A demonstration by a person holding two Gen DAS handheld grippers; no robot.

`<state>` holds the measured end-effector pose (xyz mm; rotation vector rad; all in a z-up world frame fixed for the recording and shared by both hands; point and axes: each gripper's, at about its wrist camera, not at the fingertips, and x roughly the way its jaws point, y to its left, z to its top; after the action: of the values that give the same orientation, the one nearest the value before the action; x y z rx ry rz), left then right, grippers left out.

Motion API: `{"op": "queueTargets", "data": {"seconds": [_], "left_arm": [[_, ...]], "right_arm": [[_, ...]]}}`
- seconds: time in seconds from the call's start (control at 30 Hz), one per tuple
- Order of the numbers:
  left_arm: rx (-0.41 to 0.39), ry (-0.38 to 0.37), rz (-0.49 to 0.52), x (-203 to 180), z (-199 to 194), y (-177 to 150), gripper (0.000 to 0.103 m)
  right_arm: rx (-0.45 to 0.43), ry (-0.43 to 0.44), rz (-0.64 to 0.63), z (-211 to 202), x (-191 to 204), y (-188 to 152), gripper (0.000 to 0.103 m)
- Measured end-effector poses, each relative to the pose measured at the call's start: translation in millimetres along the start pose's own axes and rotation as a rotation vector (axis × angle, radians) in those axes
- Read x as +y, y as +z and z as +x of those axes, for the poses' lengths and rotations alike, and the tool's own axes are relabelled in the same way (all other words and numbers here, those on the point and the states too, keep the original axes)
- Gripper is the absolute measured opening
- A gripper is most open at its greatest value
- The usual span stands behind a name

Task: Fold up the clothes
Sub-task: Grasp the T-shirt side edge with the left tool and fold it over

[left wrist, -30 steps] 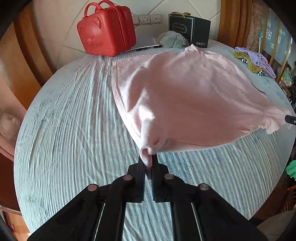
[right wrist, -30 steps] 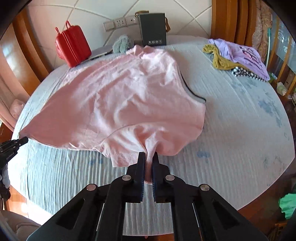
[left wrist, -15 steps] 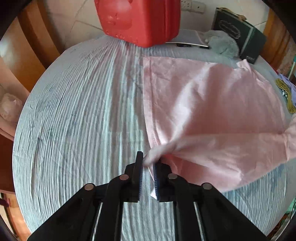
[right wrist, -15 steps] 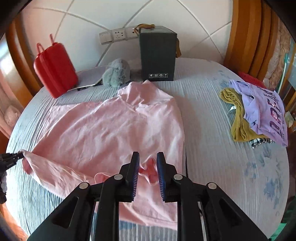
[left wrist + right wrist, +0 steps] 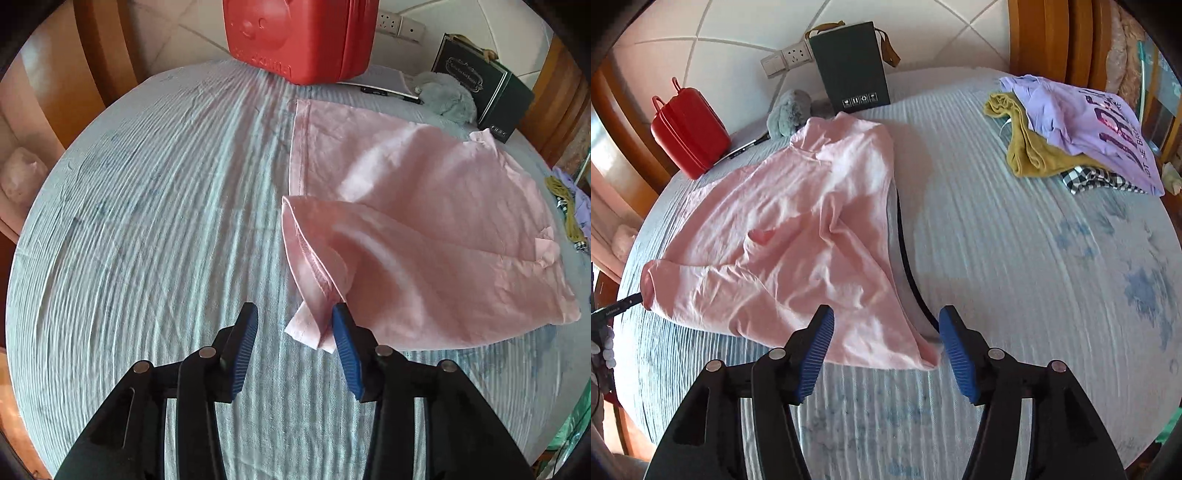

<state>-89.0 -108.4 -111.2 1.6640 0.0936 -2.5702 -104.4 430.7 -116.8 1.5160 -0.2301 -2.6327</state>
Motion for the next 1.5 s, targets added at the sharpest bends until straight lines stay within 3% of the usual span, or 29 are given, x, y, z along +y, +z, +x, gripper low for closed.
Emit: {"op": "queueTargets", "data": {"seconds": [0.07,0.17,0.27,0.33,0.5,0.6,0.63,0.67,0.73,0.77,0.8,0.83,0.87,0.9,1.0,1.13,1.2,1.3,1.4,1.43,1.5], "left_arm": [[0.009,0.04,-0.005,-7,7,-3,0.043],[-0.004,-0.028,-0.018,-15,-2,-6,0.043],[-0.043,-0.043,0.015,-24,-14,-8,0.053],[-0.029,-0.054,0.025,-26,-12,-7,0.054],[-0.021,0.004,0.003,-15,0,-8,0.054],[-0.01,-0.016,-0.026,-6,10,-9,0.054],[-0.01,-0.029,-0.033,-3,12,-9,0.043],[-0.01,-0.041,-0.04,-1,14,-9,0.025],[-0.014,-0.06,-0.037,-1,11,-7,0.009],[-0.018,-0.063,-0.024,-2,8,-6,0.008],[-0.023,-0.065,-0.011,-3,4,-4,0.007],[-0.025,-0.07,0.001,-3,1,-3,0.007],[-0.019,-0.078,0.013,-1,-3,-3,0.007],[-0.007,-0.085,0.024,1,-6,-4,0.007],[0.034,-0.1,0.059,10,-14,-8,0.007],[0.137,-0.044,0.122,22,-4,-26,0.006],[0.146,-0.039,0.124,28,-2,-31,0.006],[0.091,-0.042,0.12,28,-15,-21,0.008],[0.015,-0.047,0.138,16,-31,-2,0.024],[-0.01,-0.048,0.145,11,-36,4,0.034],[-0.055,-0.056,0.151,3,-45,14,0.037]], "right_arm": [[0.018,0.003,-0.025,4,0,-4,0.063],[0.036,-0.004,-0.055,8,1,-8,0.064],[0.038,-0.004,-0.057,10,3,-9,0.064],[0.032,-0.006,-0.054,11,7,-8,0.064],[0.037,-0.022,-0.05,20,15,-10,0.068],[0.04,-0.049,-0.057,26,17,-11,0.07],[0.038,-0.063,-0.062,29,18,-10,0.07],[0.035,-0.073,-0.068,33,19,-8,0.07],[0.037,-0.072,-0.082,41,24,-4,0.07],[0.057,-0.056,-0.086,48,27,-2,0.067],[0.076,-0.056,-0.091,52,29,0,0.047],[0.094,-0.075,-0.098,54,31,2,0.04],[0.112,-0.094,-0.105,56,33,3,0.012],[0.124,-0.097,-0.096,55,32,5,0.006],[0.155,-0.101,-0.081,37,24,-1,0.006],[0.274,-0.176,-0.065,28,-3,-31,0.005],[0.273,-0.179,-0.033,21,-17,-38,0.005],[0.2,-0.135,-0.006,7,-18,-30,0.005],[0.125,-0.07,-0.036,3,1,-7,0.008],[0.105,-0.048,-0.05,4,9,1,0.008],[0.082,0.003,-0.073,10,26,16,0.01]]}}
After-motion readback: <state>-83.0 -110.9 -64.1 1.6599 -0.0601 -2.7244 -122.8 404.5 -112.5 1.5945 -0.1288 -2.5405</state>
